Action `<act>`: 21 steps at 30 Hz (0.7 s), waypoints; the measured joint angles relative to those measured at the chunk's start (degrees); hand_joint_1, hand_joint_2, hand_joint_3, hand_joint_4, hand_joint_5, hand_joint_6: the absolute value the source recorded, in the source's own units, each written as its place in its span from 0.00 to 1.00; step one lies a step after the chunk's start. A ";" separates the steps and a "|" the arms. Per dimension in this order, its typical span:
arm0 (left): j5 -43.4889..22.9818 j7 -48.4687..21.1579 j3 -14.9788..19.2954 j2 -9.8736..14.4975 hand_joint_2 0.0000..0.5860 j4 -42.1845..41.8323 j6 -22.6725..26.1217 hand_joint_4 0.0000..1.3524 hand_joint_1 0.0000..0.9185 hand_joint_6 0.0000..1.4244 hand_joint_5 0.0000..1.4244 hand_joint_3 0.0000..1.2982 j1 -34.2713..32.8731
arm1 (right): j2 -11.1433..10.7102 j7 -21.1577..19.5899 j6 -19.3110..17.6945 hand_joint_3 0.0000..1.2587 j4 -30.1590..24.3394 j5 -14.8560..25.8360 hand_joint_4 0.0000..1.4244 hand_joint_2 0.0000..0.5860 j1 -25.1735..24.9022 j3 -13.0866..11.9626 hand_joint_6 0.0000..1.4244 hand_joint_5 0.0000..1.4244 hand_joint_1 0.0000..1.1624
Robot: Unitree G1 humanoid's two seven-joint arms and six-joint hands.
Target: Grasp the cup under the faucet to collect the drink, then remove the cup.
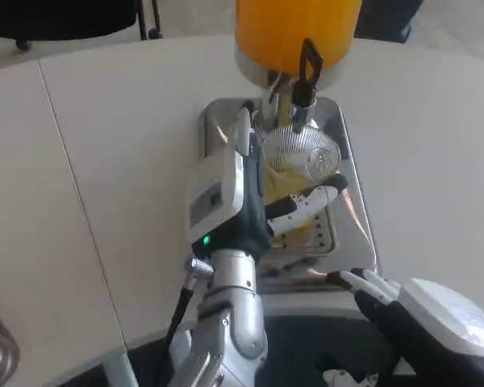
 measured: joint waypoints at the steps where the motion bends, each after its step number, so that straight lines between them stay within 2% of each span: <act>1: 0.01 0.08 -0.35 -0.02 0.11 0.00 0.19 0.09 0.44 0.73 0.39 0.05 0.01 | 0.00 0.00 0.03 0.07 0.00 0.00 0.00 0.79 0.02 -0.05 0.00 0.00 0.52; 3: 0.02 0.24 -0.84 -0.14 0.13 0.02 0.35 0.17 0.44 0.83 0.47 0.14 0.02 | 0.00 0.00 0.05 0.07 0.00 0.01 0.00 0.79 0.03 -0.10 0.00 0.00 0.52; 8: -0.01 2.56 -1.57 -0.44 0.15 0.38 0.31 0.30 0.47 0.93 0.58 0.27 0.25 | 0.02 -0.03 0.05 0.07 0.00 0.04 0.00 0.80 0.14 -0.55 0.00 0.00 0.52; 15: -0.49 6.82 -0.75 -1.14 0.17 0.46 -0.75 0.43 0.49 1.00 0.67 0.41 1.30 | 0.03 -0.03 0.33 0.08 0.00 0.04 0.00 0.81 0.16 -0.83 0.00 0.00 0.53; 21: -1.85 8.43 0.39 -1.53 0.15 0.96 -2.53 0.57 0.51 1.00 0.75 0.53 1.66 | 0.03 0.06 0.61 0.07 0.00 -0.36 0.00 0.81 -0.14 -0.80 0.00 0.00 0.53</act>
